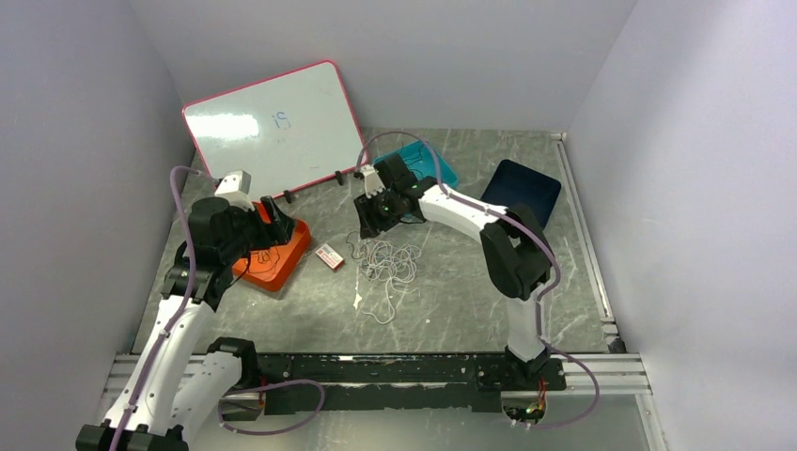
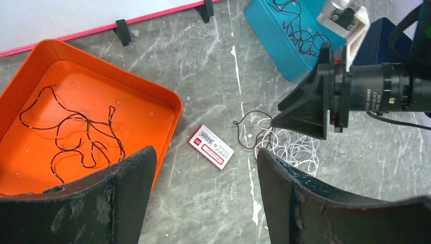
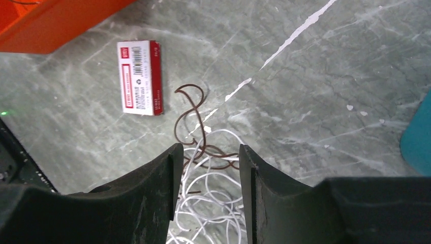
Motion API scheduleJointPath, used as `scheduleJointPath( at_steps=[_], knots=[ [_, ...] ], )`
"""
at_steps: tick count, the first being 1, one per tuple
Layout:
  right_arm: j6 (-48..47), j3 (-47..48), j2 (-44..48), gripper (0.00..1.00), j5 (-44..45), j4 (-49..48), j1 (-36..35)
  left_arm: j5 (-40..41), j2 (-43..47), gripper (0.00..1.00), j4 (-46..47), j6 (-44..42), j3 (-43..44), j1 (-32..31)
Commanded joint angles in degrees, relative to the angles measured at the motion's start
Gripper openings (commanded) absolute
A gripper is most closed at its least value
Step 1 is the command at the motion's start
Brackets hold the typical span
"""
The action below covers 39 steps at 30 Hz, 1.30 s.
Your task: Untangle the cables
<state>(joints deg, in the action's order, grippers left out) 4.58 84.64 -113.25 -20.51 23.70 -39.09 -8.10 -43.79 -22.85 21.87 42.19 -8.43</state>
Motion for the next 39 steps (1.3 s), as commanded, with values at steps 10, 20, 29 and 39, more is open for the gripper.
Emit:
scheduleJointPath(
  at_steps=[10,20,29,39],
  knots=[
    [-3.5,5.8,-7.6,0.45,-2.6,0.9,-1.3,-3.0,0.7,0.76,-0.6,-0.2,-0.7,-0.2],
    [-2.2,2.0,1.5,0.03,2.2,-3.8,-2.6,-3.3,1.4,0.76,0.2,0.0,-1.4,-0.2],
    [0.8,-2.8,13.8,0.00,6.1,-5.8,-3.5,-7.6,0.8,0.77,3.9,0.4,-2.4,-0.2],
    [7.7,-2.1,26.1,0.00,5.9,-5.7,-4.1,-19.4,-1.2,0.84,18.1,2.9,-4.7,-0.3]
  ],
)
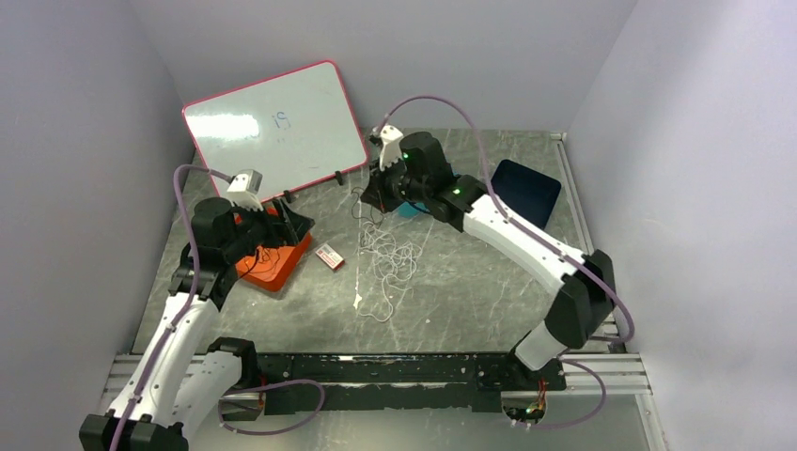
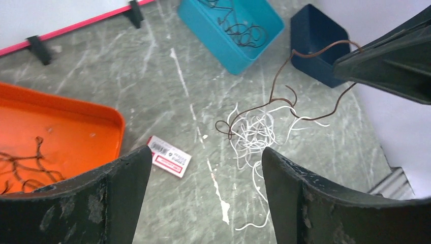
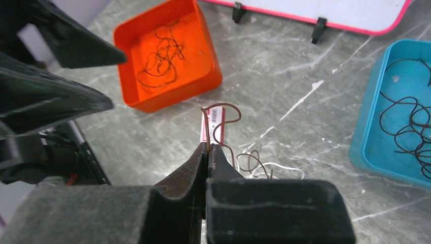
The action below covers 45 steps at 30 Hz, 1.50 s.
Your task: Untangle the cables
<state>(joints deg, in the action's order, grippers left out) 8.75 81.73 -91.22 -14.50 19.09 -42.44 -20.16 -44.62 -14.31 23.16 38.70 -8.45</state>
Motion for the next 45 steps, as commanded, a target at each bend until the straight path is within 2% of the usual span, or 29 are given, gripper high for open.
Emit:
scheduleJointPath(
  at_steps=[1,11,15,21,26,33,39,45],
  knots=[
    [4.0,1.1,5.0,0.00,-0.4,-0.9,-0.9,-8.4,-0.4,0.85,11.4,1.8,-1.4,-0.3],
    [9.4,2.2,12.1,0.00,-3.6,-1.8,-1.4,-18.3,-0.3,0.88,30.4,3.3,-4.2,-0.9],
    [11.4,2.3,13.7,0.00,-3.6,-3.5,-1.4,-18.8,-2.3,0.89,37.0,3.1,-4.2,-4.4],
    [12.2,2.9,16.9,0.00,-1.3,-5.3,-1.4,-10.5,-6.0,0.87,38.0,-0.9,-2.1,-14.7],
    [11.2,4.0,18.0,0.00,-3.5,-4.5,-1.5,-9.2,-8.4,0.86,40.8,-0.8,-1.9,-15.6],
    [11.2,3.2,19.5,0.00,-5.0,-5.4,-1.4,-12.5,-13.1,0.83,42.1,-1.5,0.1,-16.5],
    [12.0,2.3,20.8,0.00,-5.6,-8.4,-1.5,-15.1,-15.8,0.82,46.0,0.1,-2.2,-19.1],
    [12.4,2.4,20.7,0.00,-6.4,-9.3,-1.4,-14.4,-17.4,0.59,46.2,0.3,-3.2,-21.7]
  ],
)
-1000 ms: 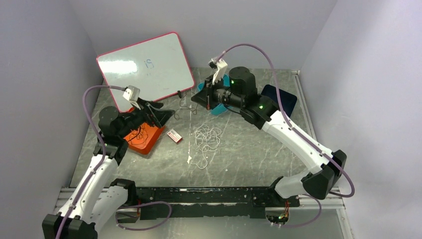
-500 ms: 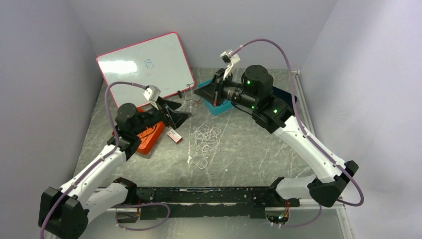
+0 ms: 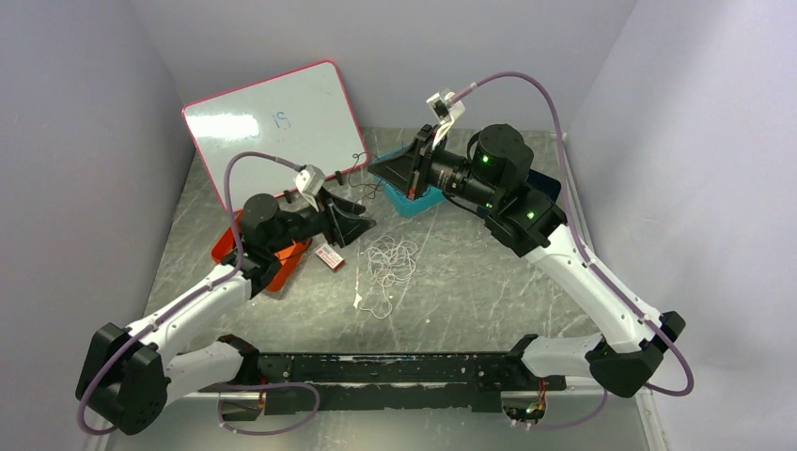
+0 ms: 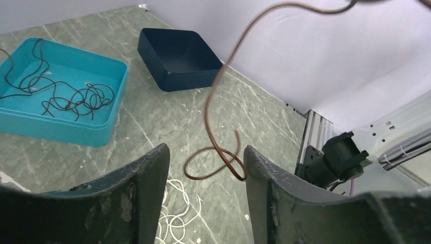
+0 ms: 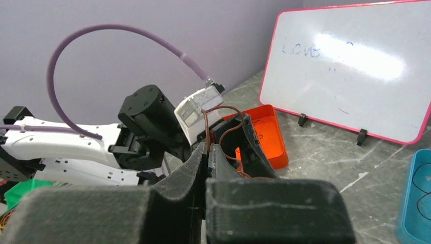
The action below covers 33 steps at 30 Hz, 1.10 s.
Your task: Untangle the cables
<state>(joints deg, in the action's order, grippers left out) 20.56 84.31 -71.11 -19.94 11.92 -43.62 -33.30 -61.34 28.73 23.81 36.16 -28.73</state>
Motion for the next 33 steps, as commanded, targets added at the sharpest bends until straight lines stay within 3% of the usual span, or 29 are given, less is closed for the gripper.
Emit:
scheduleJointPath(
  at_steps=[1,5,7,17,21,26,33],
  knots=[
    [0.6,-0.2,0.7,0.00,-0.9,-2.3,-0.3,-1.1,-0.9,0.53,3.0,-0.3,-0.7,-1.6],
    [-0.1,-0.2,1.3,0.00,0.7,-1.9,-0.3,0.5,-1.1,0.20,-0.5,-1.2,0.2,-1.8],
    [-1.3,0.1,2.1,0.00,3.3,-0.1,-0.2,3.6,0.1,0.08,-3.3,-1.9,0.2,-1.8],
    [-9.6,0.3,4.6,0.00,24.2,11.4,-0.3,37.5,12.0,0.07,-26.1,1.9,1.4,-1.8],
    [-11.9,-0.2,4.4,0.00,29.4,14.8,-0.2,47.6,14.8,0.07,-35.0,2.9,4.2,-1.8],
    [-13.1,-1.2,3.3,0.00,38.9,18.0,-0.2,56.2,16.0,0.07,-41.4,3.1,7.3,-1.8],
    [-14.2,-1.2,0.4,0.00,58.5,20.4,-0.1,61.5,15.3,0.07,-48.2,4.8,9.3,-1.7]
  ],
)
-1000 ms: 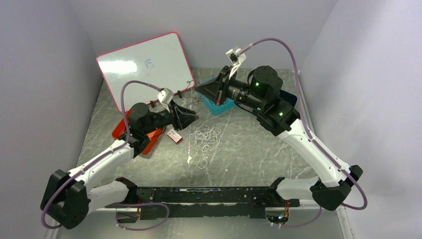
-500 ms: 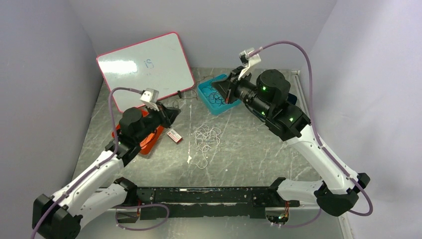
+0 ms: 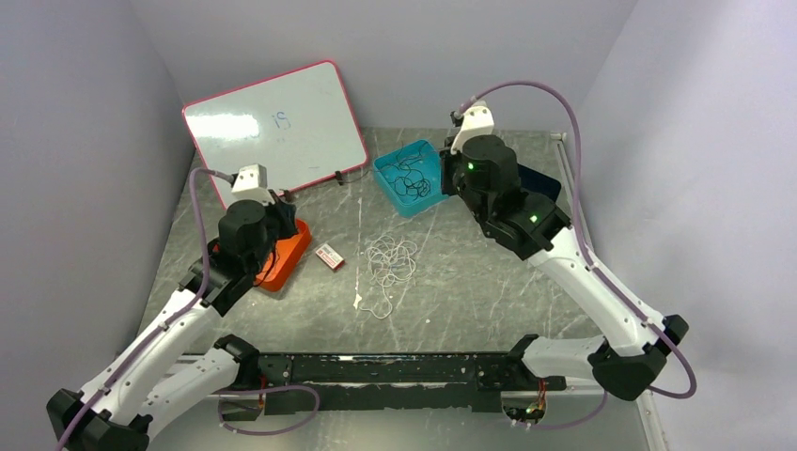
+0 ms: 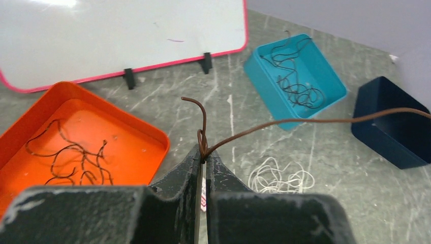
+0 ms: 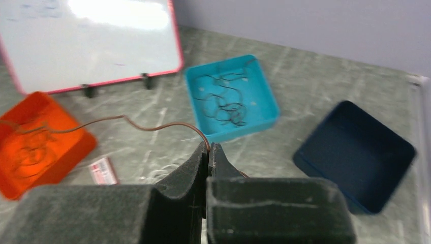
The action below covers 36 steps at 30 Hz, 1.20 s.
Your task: Untangle the cables
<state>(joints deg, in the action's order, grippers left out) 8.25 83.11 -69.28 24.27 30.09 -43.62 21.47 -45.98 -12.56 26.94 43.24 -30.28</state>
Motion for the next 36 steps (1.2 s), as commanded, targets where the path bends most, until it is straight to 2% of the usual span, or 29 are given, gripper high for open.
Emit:
scheduleJointPath(
  at_steps=[1,4,6,9,11,14,19,25,28,36],
  knots=[
    [-2.3,0.1,-1.9,0.00,15.8,2.3,0.0,7.8,0.0,0.07,-8.1,2.1,2.4,-0.2],
    [-3.2,0.8,-2.7,0.00,15.2,1.0,0.6,8.8,0.6,0.07,-9.7,1.8,2.5,-0.1],
    [-5.4,0.8,-2.4,0.00,8.3,-2.5,0.8,5.0,1.2,0.10,-7.1,-0.8,2.2,-0.1],
    [-5.0,1.9,-2.8,0.00,-0.2,-7.8,1.1,-6.0,1.2,0.30,-1.6,-5.2,1.5,-0.1],
    [-4.7,4.2,-4.7,0.00,-1.1,-8.5,1.3,-10.0,-0.1,0.59,0.4,-5.3,1.4,-0.1],
    [-5.0,7.8,-7.9,0.00,-0.9,-8.3,1.3,-11.2,-3.1,0.71,-0.6,-5.3,2.1,-0.1],
    [-5.3,11.1,-12.0,0.00,-2.2,-9.2,2.4,-14.4,-4.9,0.80,-0.4,-5.0,1.1,-0.1],
    [-2.6,15.9,-17.6,0.00,-5.9,-9.1,10.2,-26.2,-4.1,0.88,2.0,-10.2,0.1,-0.1],
    [-2.8,16.0,-18.9,0.00,-9.6,-11.6,13.1,-25.5,-3.5,0.89,-0.2,-11.1,0.7,-0.1],
    [-4.2,17.7,-23.4,0.00,-13.7,-14.5,15.0,-20.5,-3.2,0.88,-5.2,-10.5,2.7,-0.1]
  ],
)
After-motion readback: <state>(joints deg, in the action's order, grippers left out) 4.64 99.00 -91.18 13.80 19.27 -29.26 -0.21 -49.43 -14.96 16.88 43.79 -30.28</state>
